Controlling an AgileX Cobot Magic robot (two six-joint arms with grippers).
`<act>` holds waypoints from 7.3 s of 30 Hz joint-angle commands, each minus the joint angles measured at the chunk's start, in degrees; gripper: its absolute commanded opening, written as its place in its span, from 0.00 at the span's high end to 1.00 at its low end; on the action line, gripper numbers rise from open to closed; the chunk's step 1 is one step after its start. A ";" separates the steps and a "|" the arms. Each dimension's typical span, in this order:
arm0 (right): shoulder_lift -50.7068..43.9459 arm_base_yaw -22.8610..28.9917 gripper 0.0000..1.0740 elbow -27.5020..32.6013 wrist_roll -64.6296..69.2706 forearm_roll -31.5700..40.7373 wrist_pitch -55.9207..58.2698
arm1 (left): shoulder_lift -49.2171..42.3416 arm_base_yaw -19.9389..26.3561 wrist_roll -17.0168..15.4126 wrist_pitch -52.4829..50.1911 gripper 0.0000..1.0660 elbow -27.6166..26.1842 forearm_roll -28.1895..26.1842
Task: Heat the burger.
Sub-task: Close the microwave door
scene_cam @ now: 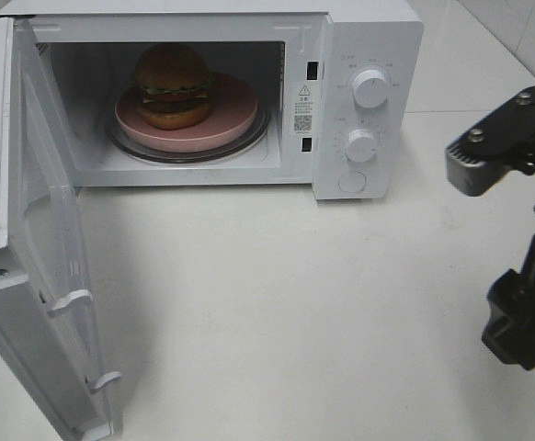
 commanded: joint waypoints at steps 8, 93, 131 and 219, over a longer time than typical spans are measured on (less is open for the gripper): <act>-17.07 -0.11 0.29 3.90 0.69 0.00 3.04 | -0.97 -0.29 -0.06 -0.69 0.08 0.11 -0.17; -65.32 -31.63 0.30 15.18 2.18 -2.41 -2.06 | -0.92 -0.29 -0.06 -0.69 0.08 0.11 -0.17; -65.32 -31.63 0.30 15.18 2.18 -2.41 -2.06 | 5.79 -0.29 -4.07 -8.02 0.31 -3.04 0.92; -65.32 -31.63 0.30 15.18 2.18 -2.41 -2.06 | 91.33 -34.38 -5.16 -113.96 1.00 7.79 -1.38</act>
